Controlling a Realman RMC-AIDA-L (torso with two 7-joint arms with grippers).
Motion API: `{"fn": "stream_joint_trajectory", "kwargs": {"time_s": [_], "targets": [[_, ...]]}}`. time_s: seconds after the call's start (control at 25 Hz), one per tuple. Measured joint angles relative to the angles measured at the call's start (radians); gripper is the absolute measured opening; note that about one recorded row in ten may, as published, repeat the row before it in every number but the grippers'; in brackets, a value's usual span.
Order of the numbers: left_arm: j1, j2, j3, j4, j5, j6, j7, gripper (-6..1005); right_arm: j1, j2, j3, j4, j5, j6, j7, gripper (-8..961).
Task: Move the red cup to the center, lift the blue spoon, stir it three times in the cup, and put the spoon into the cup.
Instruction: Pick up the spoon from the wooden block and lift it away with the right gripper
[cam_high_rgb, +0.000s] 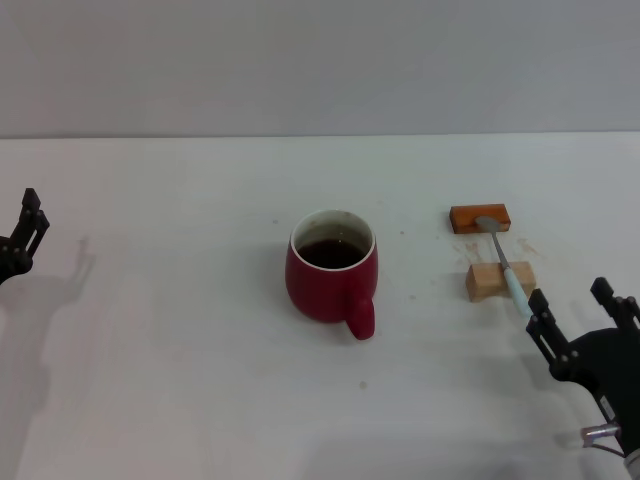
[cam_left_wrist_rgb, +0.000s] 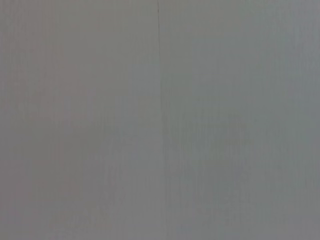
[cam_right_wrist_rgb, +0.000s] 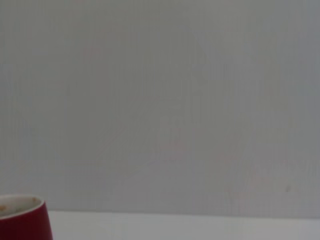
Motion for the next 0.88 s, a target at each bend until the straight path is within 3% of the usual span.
{"fn": "stream_joint_trajectory", "kwargs": {"time_s": [0.88], "targets": [[0.009, 0.0, -0.001, 0.008, 0.0, 0.011, -0.001, 851, 0.061, 0.0, 0.028, 0.003, 0.0, 0.13, 0.049, 728]]}}
